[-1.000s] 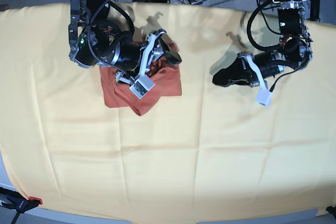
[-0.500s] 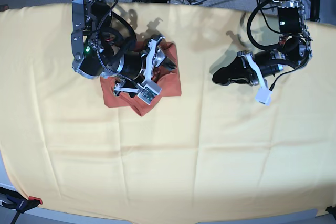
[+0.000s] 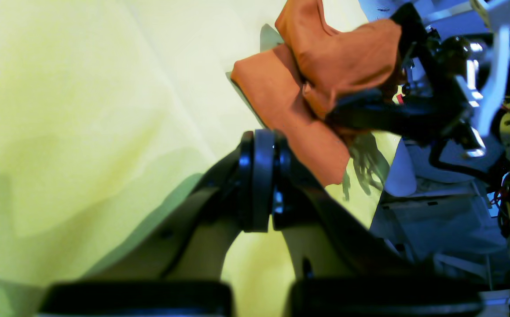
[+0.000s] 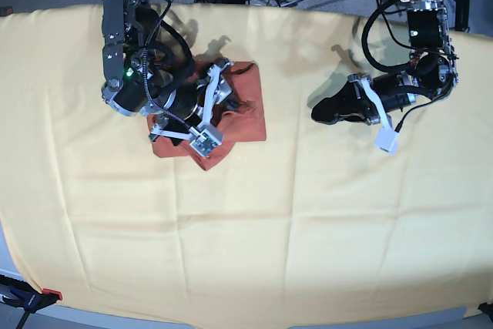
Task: Fold the T-shirt properly
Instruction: 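Lift the right gripper's end and fold it over onto the bundle, then press and tuck the folded end into the bundle with the right gripper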
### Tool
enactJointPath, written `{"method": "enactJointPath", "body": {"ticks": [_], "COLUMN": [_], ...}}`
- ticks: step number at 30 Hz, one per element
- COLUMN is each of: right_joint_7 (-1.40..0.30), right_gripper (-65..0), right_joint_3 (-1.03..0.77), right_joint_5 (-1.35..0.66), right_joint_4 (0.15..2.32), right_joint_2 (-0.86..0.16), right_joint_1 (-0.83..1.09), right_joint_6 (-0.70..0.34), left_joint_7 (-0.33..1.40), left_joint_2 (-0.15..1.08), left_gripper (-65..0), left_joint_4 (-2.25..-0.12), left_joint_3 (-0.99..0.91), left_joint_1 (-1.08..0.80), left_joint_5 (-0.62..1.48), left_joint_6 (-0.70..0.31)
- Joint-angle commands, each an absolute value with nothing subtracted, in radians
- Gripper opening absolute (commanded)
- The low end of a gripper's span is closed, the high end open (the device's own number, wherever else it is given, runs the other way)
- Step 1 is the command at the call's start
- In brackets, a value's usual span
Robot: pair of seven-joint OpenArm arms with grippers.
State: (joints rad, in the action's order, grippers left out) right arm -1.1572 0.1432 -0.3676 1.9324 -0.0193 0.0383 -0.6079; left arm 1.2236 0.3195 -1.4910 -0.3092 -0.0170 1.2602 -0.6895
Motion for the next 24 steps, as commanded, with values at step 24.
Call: {"method": "enactJointPath", "body": {"ticks": [24], "right_joint_7": [-1.035], "right_gripper": [-25.2], "right_joint_3": [0.197], "right_joint_5": [-0.413], "right_joint_4": [2.015], "right_joint_2": [0.020], "right_joint_1": [0.044], "right_joint_6": [-0.677], "left_joint_7": [1.198], "left_joint_2": [0.329], "left_gripper": [-65.0], "left_joint_4": [-1.507], "left_joint_3": [-0.315], "left_joint_1": [-0.037], "left_joint_5": [1.293], "left_joint_6": [-0.698]}}
